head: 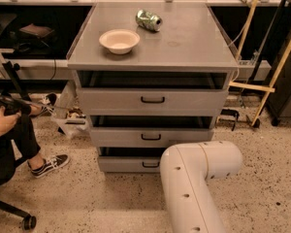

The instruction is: Open bottom drawer

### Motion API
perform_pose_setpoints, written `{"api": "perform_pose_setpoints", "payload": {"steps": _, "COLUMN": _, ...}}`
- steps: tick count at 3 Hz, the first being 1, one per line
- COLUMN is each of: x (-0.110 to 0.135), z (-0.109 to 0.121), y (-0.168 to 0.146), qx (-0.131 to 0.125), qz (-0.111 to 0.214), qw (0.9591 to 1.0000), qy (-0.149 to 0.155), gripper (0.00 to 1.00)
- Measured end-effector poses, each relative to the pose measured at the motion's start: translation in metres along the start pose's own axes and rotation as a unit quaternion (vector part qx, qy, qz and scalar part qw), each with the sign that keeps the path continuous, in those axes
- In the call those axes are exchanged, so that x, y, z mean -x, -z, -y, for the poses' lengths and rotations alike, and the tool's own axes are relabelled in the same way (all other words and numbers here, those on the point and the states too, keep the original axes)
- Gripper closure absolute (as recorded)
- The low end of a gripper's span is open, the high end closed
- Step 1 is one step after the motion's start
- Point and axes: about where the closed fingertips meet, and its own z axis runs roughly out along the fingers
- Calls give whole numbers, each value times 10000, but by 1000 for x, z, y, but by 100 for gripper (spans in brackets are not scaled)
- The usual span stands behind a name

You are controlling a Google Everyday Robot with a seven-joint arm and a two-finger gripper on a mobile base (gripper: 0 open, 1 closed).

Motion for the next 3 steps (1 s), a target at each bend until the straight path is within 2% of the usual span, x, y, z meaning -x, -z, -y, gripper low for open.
{"api": "perform_pose_setpoints", "payload": {"steps": 3, "x": -2, "z": 6, "y": 4, "qx": -16, "qz": 63, "qw": 10000, "qy": 47, "gripper": 100}}
